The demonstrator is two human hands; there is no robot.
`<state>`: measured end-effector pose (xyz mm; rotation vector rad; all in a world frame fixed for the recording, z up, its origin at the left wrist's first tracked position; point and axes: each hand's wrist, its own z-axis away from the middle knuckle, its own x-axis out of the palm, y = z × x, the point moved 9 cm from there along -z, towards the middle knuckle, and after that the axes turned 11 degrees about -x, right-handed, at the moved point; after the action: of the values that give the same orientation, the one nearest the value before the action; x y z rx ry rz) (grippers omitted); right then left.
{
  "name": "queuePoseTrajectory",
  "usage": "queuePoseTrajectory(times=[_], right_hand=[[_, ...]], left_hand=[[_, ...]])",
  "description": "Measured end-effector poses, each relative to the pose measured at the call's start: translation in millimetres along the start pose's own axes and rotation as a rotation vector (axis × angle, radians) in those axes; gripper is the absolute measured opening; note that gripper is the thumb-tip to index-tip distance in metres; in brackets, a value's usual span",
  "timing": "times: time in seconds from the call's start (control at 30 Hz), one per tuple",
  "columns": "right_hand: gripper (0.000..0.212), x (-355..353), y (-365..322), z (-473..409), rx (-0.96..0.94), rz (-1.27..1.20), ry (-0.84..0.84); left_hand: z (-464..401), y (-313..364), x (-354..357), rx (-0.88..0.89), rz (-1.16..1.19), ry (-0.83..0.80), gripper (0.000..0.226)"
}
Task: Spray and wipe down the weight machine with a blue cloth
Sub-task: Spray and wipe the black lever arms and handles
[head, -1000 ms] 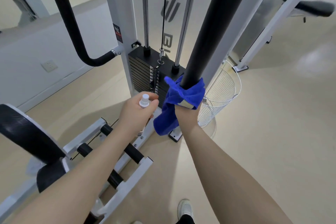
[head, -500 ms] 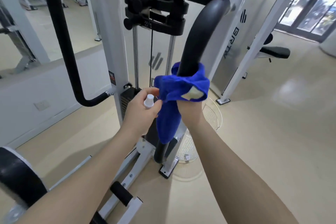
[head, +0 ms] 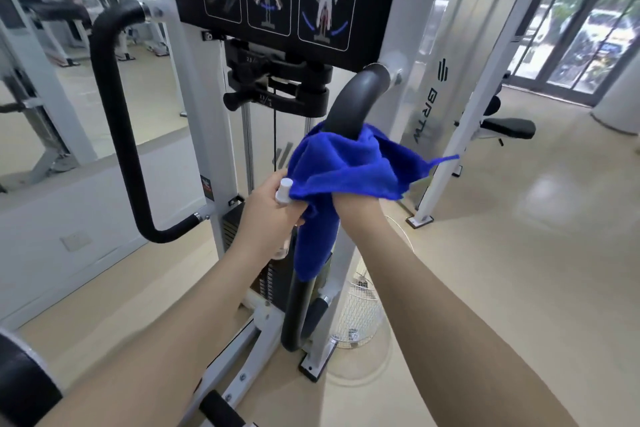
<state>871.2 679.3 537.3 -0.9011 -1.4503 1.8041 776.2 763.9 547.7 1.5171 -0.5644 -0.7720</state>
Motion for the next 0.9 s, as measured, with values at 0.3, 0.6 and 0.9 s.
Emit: queuePoseTrajectory(times=[0.3,0.6,0.9], right_hand=[[0.022,-22,101,34,-0.040,0.753,-0.331],[0.042,-47,78,38,0.063,1.718,-0.654],[0.006,-78,-28,53,-0.513,0.044,0.377]], left_hand=[[6,-12,-14,-0.009,-0.192,0.017,0.036],[16,2,9,0.015,-0.161,-0.036,0.029],[13,-3,6,-0.010,-0.079,-0.037,0.023]])
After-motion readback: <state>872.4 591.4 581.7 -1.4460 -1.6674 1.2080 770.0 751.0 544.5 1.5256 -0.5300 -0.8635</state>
